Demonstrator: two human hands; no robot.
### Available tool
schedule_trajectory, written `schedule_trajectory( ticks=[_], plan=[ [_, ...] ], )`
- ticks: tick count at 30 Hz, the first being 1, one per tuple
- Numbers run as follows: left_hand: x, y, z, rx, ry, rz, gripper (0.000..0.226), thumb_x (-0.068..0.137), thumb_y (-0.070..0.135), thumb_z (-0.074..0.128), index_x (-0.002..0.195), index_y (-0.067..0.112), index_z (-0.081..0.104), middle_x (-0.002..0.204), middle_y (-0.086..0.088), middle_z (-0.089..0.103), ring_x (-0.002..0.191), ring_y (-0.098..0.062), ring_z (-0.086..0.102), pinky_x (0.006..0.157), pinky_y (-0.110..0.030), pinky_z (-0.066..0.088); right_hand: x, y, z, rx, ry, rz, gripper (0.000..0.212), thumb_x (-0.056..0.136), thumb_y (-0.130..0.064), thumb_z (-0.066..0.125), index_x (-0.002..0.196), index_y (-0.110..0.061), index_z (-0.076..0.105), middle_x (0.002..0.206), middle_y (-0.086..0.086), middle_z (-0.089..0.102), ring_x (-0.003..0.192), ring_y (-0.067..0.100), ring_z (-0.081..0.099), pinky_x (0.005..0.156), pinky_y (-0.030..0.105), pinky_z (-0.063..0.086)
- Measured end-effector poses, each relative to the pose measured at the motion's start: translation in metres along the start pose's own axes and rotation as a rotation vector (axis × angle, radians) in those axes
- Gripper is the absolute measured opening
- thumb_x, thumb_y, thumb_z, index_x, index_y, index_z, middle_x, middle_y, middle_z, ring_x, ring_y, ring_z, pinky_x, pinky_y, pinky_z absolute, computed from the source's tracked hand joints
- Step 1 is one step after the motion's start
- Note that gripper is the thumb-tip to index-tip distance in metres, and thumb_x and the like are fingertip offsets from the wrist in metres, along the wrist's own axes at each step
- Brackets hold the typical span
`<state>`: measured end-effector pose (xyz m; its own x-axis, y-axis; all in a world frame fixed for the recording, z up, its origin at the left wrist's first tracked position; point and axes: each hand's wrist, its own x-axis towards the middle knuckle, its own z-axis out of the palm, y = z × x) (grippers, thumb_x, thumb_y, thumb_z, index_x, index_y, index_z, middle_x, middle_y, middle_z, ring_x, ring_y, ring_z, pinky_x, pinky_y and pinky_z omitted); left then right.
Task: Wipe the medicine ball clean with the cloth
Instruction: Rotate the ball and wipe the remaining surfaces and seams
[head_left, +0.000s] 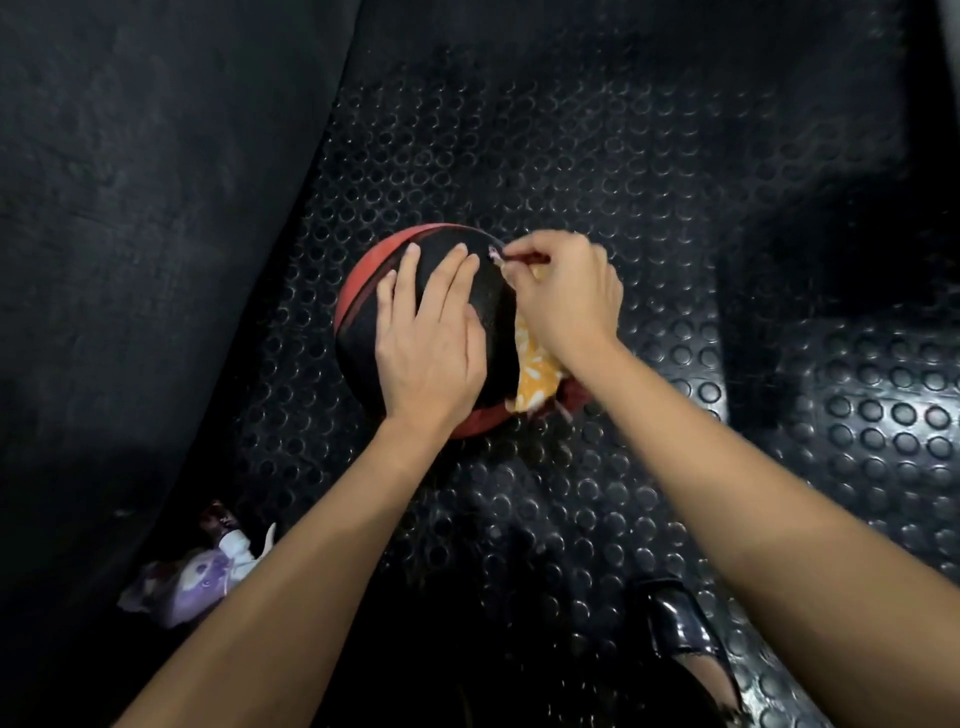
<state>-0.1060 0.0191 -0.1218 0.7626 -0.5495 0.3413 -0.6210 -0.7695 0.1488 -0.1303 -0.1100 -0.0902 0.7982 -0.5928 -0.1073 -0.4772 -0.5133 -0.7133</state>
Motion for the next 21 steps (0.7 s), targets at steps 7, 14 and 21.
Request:
schedule_trajectory(
  ticks=[7, 14, 21],
  plan=[
    [0.007, 0.002, -0.003, -0.040, -0.030, -0.043, 0.044, 0.091, 0.018, 0.035, 0.128, 0.013, 0.059, 0.136, 0.001, 0.055, 0.135, -0.028, 0.039, 0.113, -0.042, 0.022, -0.042, 0.030, 0.000, 0.219, -0.007, 0.037, 0.012, 0.086, -0.031, 0.065, 0.096, -0.031, 0.071, 0.097, -0.017, 0.068, 0.091, 0.000, 0.061, 0.079, 0.022, 0.047],
    [0.024, -0.009, -0.026, -0.440, -0.028, -0.203, 0.040, 0.092, 0.019, 0.040, 0.126, 0.016, 0.060, 0.125, 0.002, 0.062, 0.122, -0.016, 0.049, 0.104, -0.028, 0.034, -0.001, 0.071, 0.017, 0.897, 0.167, 0.737, 0.015, 0.087, -0.023, 0.066, 0.099, -0.017, 0.061, 0.108, 0.004, 0.063, 0.094, 0.016, 0.061, 0.086, 0.030, 0.052],
    [0.039, -0.059, -0.009, -0.720, -0.315, -0.931, 0.101, 0.068, 0.074, 0.059, 0.150, 0.025, 0.025, 0.154, -0.003, 0.029, 0.139, -0.022, 0.029, 0.116, -0.041, 0.024, -0.004, 0.085, 0.032, 1.500, -0.266, 0.917, 0.044, 0.093, -0.045, 0.044, 0.105, -0.008, 0.064, 0.101, 0.013, 0.067, 0.095, 0.026, 0.062, 0.095, 0.043, 0.046]
  ],
)
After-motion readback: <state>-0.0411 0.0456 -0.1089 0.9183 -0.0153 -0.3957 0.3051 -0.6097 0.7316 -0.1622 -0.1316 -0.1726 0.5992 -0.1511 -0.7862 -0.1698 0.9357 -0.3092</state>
